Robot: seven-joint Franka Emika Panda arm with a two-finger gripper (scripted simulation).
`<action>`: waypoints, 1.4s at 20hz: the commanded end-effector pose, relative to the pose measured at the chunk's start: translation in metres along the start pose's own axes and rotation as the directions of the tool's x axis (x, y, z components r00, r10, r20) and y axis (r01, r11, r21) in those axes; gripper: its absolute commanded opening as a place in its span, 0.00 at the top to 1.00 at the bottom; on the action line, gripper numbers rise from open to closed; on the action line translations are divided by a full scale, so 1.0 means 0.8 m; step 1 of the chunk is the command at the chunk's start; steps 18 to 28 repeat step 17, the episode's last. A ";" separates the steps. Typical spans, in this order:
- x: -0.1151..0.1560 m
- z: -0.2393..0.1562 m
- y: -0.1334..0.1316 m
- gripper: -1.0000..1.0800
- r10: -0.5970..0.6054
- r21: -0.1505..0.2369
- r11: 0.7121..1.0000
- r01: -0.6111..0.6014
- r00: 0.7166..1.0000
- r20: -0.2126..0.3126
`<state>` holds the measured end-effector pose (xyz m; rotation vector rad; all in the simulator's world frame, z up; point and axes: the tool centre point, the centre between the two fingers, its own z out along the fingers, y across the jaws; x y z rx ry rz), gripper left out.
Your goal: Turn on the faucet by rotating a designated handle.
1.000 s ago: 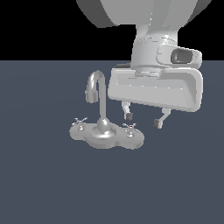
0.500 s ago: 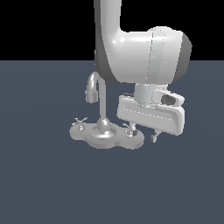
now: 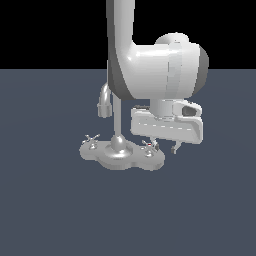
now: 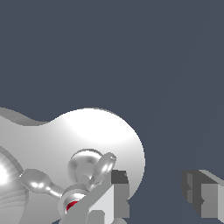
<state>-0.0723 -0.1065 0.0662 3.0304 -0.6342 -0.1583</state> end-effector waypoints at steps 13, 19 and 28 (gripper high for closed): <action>-0.009 0.010 0.044 0.36 -0.251 -0.067 0.965 0.254 0.967 0.043; 0.063 -0.003 -0.014 0.14 -0.281 -0.045 0.960 0.278 0.950 -0.134; 0.063 -0.003 -0.014 0.14 -0.281 -0.045 0.960 0.278 0.950 -0.134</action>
